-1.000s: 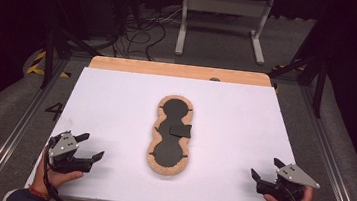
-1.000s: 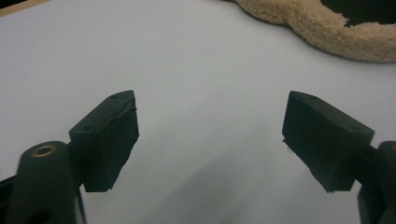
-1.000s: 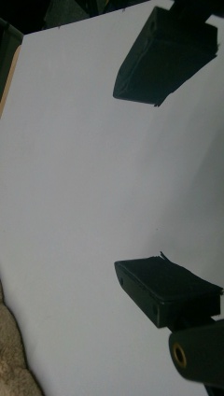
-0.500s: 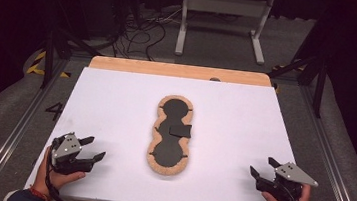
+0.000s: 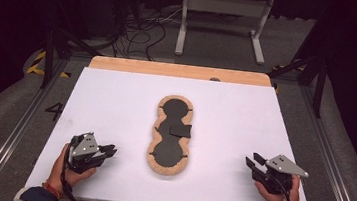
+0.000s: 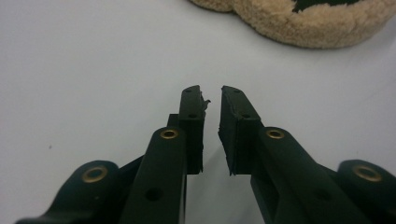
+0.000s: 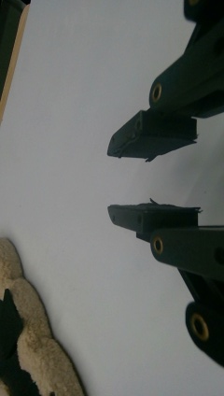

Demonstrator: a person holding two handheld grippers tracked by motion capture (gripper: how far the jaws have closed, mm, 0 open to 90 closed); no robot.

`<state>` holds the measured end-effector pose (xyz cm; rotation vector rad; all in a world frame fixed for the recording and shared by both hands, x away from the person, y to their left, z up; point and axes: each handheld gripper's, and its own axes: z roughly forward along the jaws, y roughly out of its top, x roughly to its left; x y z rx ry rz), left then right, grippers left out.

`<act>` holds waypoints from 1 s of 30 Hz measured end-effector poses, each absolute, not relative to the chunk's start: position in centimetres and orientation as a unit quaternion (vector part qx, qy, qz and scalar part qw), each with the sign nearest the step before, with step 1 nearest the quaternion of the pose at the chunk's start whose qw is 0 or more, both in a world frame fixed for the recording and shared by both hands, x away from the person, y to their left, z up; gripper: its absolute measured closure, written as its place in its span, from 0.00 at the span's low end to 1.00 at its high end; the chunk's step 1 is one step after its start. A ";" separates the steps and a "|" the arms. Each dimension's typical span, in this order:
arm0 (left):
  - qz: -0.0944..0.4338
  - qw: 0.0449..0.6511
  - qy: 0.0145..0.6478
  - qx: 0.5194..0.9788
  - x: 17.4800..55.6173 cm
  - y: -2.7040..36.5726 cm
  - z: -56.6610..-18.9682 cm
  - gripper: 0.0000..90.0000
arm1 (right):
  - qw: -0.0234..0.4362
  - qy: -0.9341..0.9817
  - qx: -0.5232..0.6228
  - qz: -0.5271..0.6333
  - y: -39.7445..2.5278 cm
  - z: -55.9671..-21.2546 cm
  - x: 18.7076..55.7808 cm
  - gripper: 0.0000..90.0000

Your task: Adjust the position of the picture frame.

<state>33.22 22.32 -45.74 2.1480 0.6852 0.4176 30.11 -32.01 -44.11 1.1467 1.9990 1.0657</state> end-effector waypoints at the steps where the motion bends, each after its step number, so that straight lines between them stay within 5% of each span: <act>1: 0.164 0.411 0.274 0.854 33.6 22.0 -45.8 0.90 | 0.296 0.751 0.431 0.403 -31.8 -44.1 30.2 0.78; 9: 0.145 0.409 0.274 0.858 35.5 19.0 -45.8 0.93 | 0.289 0.770 0.408 0.396 -28.7 -43.9 31.4 1.00; 30: 0.145 0.408 0.290 0.854 40.5 14.8 -45.5 0.95 | 0.218 0.831 0.330 0.390 -19.3 -44.8 34.9 1.00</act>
